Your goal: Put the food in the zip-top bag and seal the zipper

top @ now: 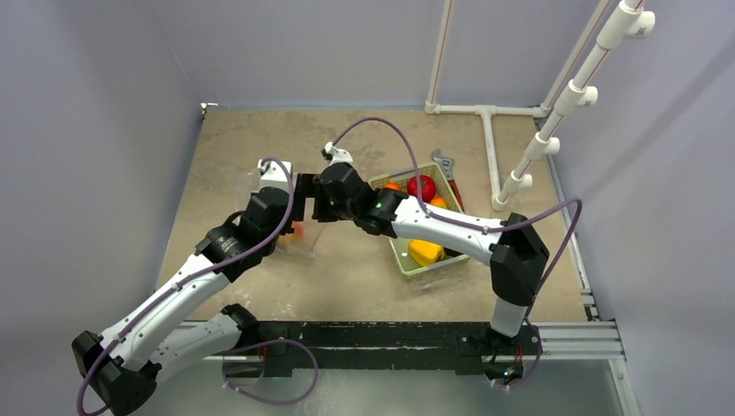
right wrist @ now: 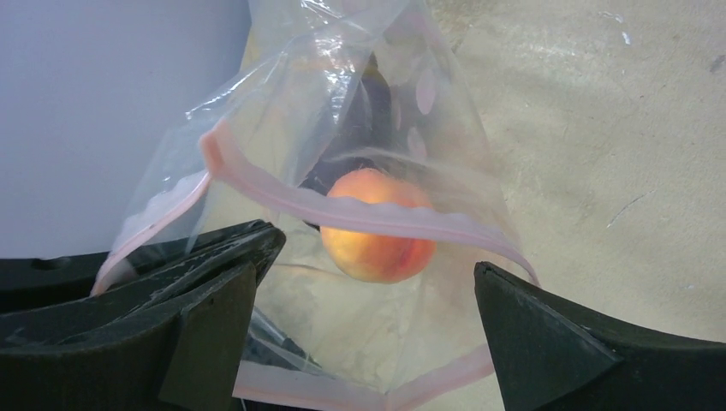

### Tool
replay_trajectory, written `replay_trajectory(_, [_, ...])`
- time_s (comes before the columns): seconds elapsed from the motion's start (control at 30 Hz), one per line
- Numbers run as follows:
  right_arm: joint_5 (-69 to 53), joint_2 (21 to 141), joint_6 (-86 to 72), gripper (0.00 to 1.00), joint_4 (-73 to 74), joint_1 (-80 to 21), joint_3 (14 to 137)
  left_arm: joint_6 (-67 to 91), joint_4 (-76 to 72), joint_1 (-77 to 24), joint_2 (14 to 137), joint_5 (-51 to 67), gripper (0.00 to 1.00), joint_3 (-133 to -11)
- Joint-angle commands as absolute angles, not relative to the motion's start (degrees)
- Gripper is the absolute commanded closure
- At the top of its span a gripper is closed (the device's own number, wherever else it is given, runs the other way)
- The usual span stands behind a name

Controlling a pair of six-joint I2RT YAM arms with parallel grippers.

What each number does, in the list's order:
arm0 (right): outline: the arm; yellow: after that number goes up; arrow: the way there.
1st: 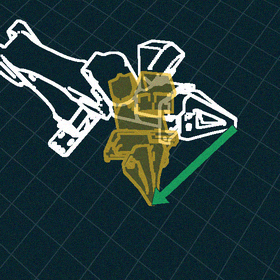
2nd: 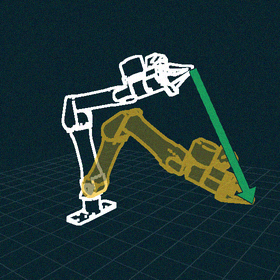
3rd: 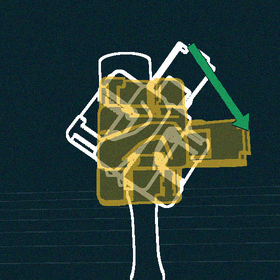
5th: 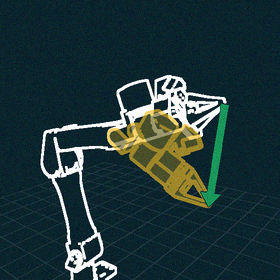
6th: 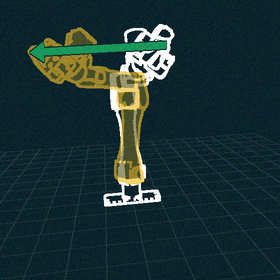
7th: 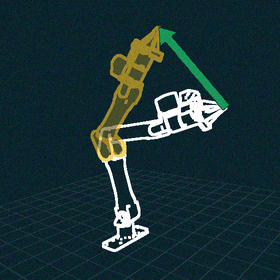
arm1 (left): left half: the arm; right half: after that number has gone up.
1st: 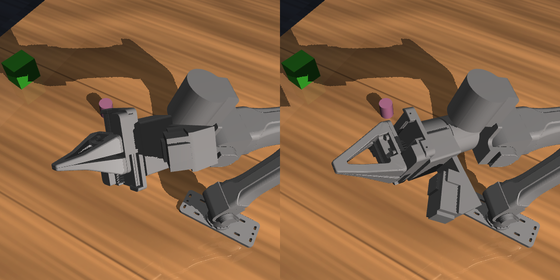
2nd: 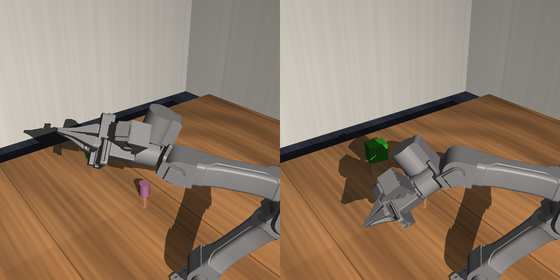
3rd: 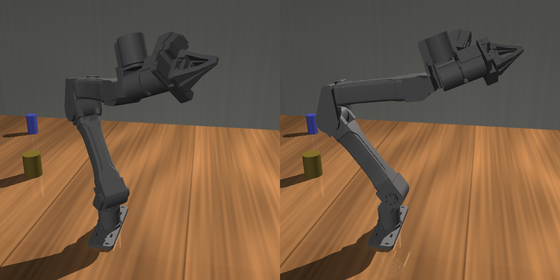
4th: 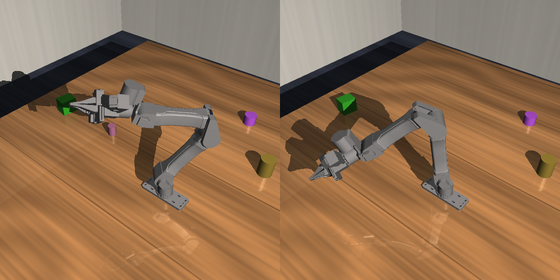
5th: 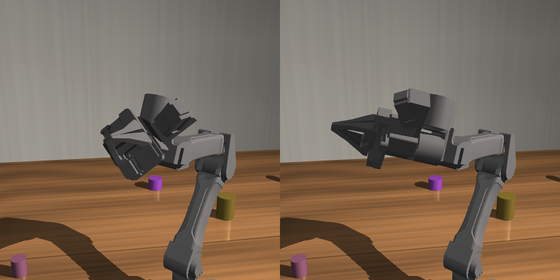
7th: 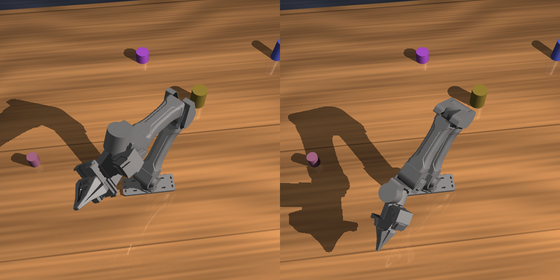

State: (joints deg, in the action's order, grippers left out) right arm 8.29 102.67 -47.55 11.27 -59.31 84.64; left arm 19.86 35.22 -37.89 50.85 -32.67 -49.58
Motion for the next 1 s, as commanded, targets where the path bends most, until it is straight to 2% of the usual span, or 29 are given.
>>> replay_trajectory(0.0, [11.34, 96.73, -47.46, 0.02, 12.66, -59.5, 86.36, 19.25, 32.86, -37.71, 50.53, -32.46, 1.0, -49.31])
replay_trajectory(0.57, [22.97, 83.78, -48.14, 0.07, 26.66, -56.28, 80.34, 19.34, 33.05, -37.67, 51.41, -32.89, 1.0, -49.44])
replay_trajectory(0.97, [27.69, 84.61, -42.8, 0.12, 28.78, -45.74, 75.17, 19.42, 33.19, -37.65, 51.77, -33.25, 1.0, -49.41])
